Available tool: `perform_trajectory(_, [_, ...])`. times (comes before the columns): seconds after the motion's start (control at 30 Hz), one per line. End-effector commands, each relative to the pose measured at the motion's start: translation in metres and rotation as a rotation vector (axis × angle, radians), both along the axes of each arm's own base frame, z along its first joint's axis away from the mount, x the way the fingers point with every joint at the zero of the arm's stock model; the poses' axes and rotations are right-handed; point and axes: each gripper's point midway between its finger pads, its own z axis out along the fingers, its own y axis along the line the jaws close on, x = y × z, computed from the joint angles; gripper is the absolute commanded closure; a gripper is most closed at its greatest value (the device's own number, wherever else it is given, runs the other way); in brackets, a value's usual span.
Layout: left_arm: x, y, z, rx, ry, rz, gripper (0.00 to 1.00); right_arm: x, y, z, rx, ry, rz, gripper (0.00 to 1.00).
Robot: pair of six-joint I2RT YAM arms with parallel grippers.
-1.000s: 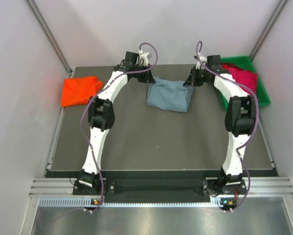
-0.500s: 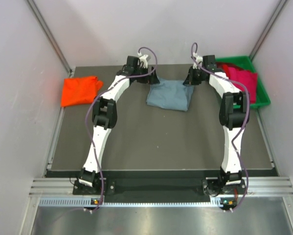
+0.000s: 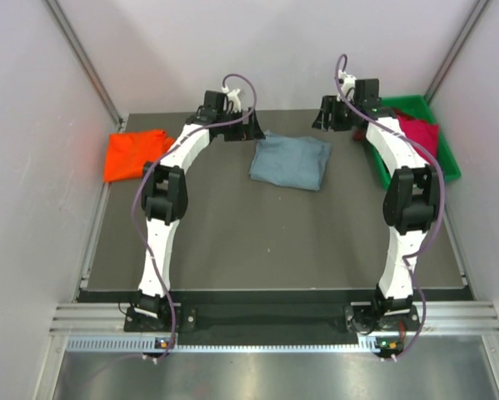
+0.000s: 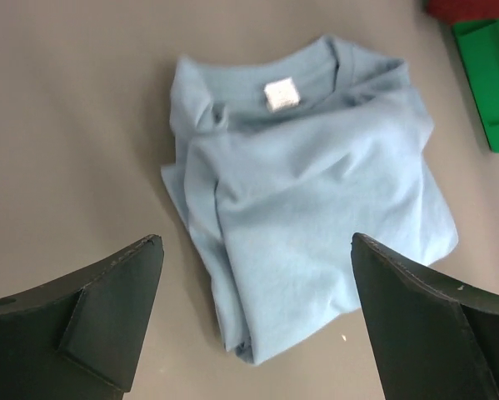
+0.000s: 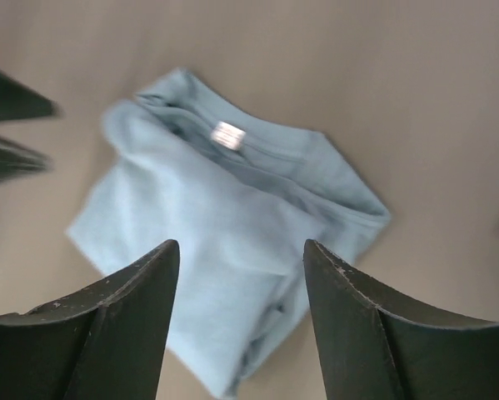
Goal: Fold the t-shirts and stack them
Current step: Fold the tshirt
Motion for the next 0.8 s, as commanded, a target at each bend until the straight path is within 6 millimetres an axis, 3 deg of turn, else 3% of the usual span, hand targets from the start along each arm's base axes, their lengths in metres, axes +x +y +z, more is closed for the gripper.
perform_trajectory(0.0, [-0.017,0.002,-0.008,-0.058,0.111,-0.006,0.01,-0.009,0.039,0.048,0.092,-0.089,0.111,0.39])
perform_trajectory(0.17, [-0.023,0.004,-0.031,-0.060,0.199,0.023,0.01,-0.019,0.080,0.015,0.166,0.011,0.194,0.43])
perform_trajectory(0.33, [-0.028,-0.002,-0.045,-0.080,0.215,-0.031,0.01,-0.020,0.104,-0.003,0.202,0.050,0.235,0.45])
perform_trajectory(0.57, [-0.025,0.000,-0.064,-0.021,0.201,-0.036,0.02,-0.009,0.110,-0.033,0.218,0.101,0.216,0.46])
perform_trajectory(0.77, [-0.030,0.001,-0.073,0.038,0.191,-0.058,0.02,0.022,0.101,-0.049,0.202,0.075,0.161,0.46])
